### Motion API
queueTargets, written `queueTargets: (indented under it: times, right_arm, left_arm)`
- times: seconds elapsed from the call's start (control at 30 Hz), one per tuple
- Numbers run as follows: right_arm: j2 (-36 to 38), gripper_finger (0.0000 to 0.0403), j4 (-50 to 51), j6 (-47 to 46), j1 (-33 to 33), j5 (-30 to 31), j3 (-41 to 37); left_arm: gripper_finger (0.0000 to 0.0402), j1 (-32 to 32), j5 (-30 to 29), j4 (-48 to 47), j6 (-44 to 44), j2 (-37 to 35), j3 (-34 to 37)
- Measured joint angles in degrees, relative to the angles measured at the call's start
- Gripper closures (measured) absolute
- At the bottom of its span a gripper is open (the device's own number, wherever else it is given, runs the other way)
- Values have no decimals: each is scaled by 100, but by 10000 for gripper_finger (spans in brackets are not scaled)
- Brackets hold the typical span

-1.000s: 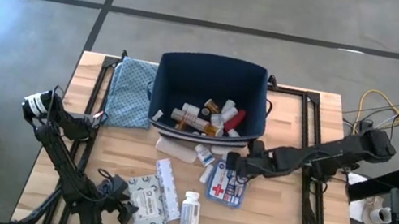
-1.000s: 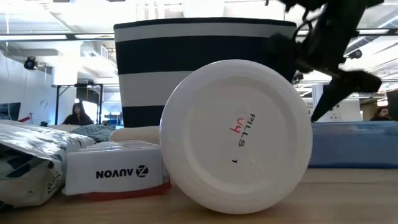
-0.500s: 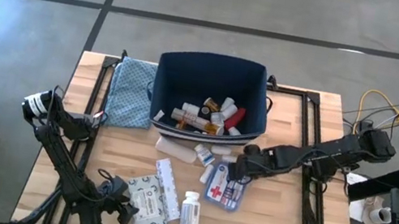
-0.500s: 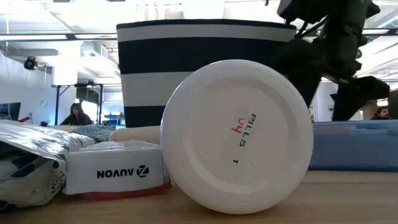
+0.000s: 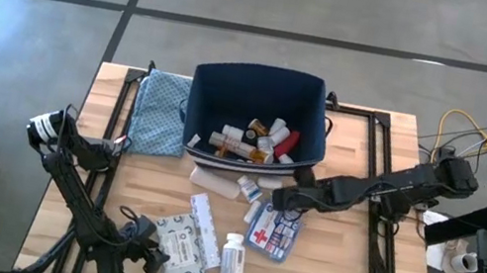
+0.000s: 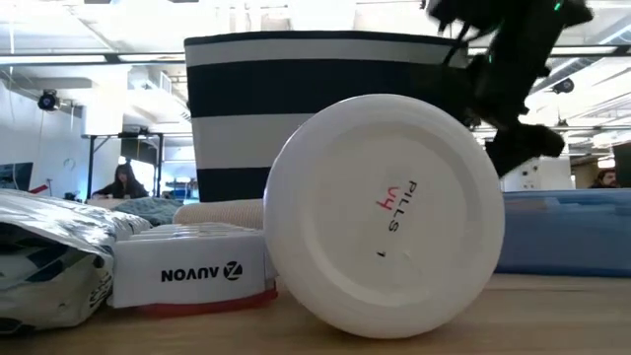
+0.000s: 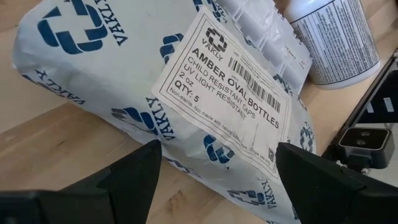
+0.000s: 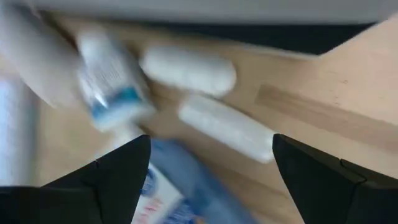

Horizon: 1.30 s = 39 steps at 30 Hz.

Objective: Pick & place medical supplies in basket/bin
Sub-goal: Put the white rolled gauze into the blue bin

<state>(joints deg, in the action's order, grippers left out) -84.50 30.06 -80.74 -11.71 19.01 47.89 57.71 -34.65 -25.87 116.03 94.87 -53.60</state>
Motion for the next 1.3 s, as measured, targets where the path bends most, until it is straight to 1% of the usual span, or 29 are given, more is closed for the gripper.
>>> queueTargets:
  times: [0.1, 0.23, 0.3, 0.4, 0.5, 0.63, 0.73, 0.8, 0.97, 1.1, 1.23, 1.3]
  right_arm:
    - [-371, 76, 151, 1330, 70, -507, -19]
    - [-814, 76, 141, 2977, -6, -575, 59]
    - [-1012, 76, 142, 3422, -8, -582, 170]
    - [-1225, 76, 135, 3789, 4, -541, 392]
    - [-1423, 89, 164, 4005, -4, -472, 600]
    - [-1502, 125, 163, 4076, 0, -363, 856]
    - [-1500, 154, 171, 4167, 22, -204, 900]
    - [-1500, 176, 171, 4173, 72, -217, 887]
    - [-1548, 231, 158, 4093, 138, -387, 772]
    - [-1552, 280, 120, 4040, 134, -872, 741]
    - [-1489, 334, 147, 4019, 112, -1162, 821]
    - [-1412, 357, 151, 3915, 65, -1176, 940]
  left_arm:
    - [107, 2, 0, -1, 0, 0, 0]
    - [107, 0, 0, 0, 1, 0, 0]
    - [107, 0, 2, -2, 0, 0, 0]
    - [107, 0, 16, 29, 0, 0, 0]
    - [107, 0, 33, 64, 2, 0, 0]
    - [107, 0, 148, 131, 2, 0, 0]
    - [107, 0, 162, 132, 2, 0, 0]
    - [107, 2, 162, 130, 2, 0, 0]
    - [107, 2, 164, 96, 2, 0, 0]
    - [107, 2, 166, 87, 2, 0, 0]
    - [107, 1, 166, 85, 2, 0, 0]
    - [107, 2, 166, 83, 2, 0, 0]
